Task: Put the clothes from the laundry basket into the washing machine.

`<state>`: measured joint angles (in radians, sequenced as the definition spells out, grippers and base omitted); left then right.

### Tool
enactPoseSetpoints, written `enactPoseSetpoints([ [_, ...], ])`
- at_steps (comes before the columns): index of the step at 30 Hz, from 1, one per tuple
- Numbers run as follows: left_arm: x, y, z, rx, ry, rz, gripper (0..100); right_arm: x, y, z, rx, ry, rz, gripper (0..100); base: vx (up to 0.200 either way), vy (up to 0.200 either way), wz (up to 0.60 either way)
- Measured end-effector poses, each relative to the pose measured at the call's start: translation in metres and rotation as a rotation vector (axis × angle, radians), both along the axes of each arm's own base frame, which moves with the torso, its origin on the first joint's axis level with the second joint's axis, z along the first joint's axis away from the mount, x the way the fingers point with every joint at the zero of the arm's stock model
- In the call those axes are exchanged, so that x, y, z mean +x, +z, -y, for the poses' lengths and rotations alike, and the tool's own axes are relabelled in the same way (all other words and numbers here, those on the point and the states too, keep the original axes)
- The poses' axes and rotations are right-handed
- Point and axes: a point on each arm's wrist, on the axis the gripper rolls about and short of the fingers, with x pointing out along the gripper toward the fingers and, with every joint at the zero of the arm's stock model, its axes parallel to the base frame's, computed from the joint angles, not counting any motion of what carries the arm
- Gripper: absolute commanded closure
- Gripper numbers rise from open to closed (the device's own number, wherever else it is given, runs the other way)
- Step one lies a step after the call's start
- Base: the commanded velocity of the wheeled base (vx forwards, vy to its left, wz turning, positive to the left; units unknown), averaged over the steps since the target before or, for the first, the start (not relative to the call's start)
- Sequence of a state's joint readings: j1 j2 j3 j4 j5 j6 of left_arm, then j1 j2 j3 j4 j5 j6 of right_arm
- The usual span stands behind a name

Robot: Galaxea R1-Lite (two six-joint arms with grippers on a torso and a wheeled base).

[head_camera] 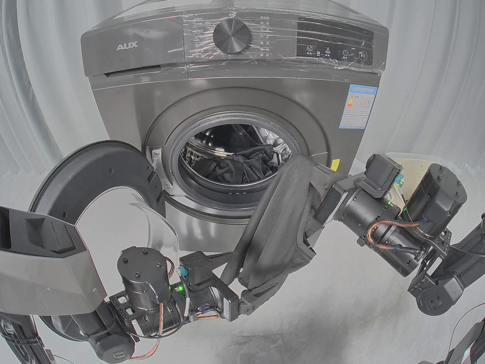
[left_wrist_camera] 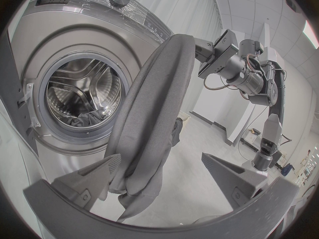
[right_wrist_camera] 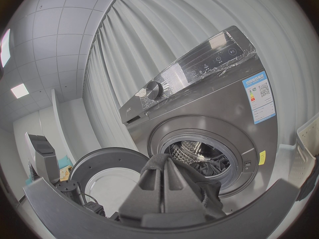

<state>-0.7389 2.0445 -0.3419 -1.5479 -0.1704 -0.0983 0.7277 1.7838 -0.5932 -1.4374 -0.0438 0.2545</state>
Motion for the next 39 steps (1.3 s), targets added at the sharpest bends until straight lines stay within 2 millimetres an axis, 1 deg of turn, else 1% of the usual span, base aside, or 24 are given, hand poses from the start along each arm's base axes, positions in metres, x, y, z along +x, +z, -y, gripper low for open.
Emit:
enactPoseSetpoints([
  [8, -0.001, -0.004, -0.001, 0.011, 0.023, -0.015, 0, 0.001, 0.0, -0.001, -0.003, -0.004, 0.0, 100, 0.0, 0.0, 0.0],
  [13, -0.002, 0.002, -0.002, 0.001, 0.059, 0.002, 0, 0.0, 0.002, -0.003, -0.002, 0.0, 0.008, 100, 0.0, 0.0, 0.0],
  [20, -0.002, 0.007, -0.003, -0.016, 0.063, 0.014, 0, 0.001, 0.007, -0.007, -0.004, 0.006, 0.019, 100, 0.0, 0.0, 0.0],
  [23, -0.003, 0.005, -0.003, -0.008, 0.054, 0.008, 0, 0.001, 0.011, -0.011, -0.007, 0.016, 0.03, 100, 0.0, 0.0, 0.0],
  [27, 0.001, -0.003, 0.002, 0.01, 0.044, -0.002, 0, 0.0, 0.017, -0.017, 0.004, 0.03, 0.049, 100, 0.0, 0.0, 0.0],
  [30, 0.009, -0.008, 0.008, 0.009, 0.047, 0.003, 0, -0.001, 0.02, -0.021, 0.008, 0.042, 0.055, 100, 0.0, 0.0, 0.0],
  [33, 0.023, -0.012, 0.013, 0.003, 0.068, 0.017, 0, -0.003, 0.022, -0.025, 0.013, 0.054, 0.06, 100, 0.0, 0.0, 0.0],
  [39, 0.052, -0.023, 0.01, 0.016, 0.134, 0.048, 0, -0.006, 0.021, -0.031, 0.015, 0.072, 0.06, 100, 0.0, 0.0, 0.0],
])
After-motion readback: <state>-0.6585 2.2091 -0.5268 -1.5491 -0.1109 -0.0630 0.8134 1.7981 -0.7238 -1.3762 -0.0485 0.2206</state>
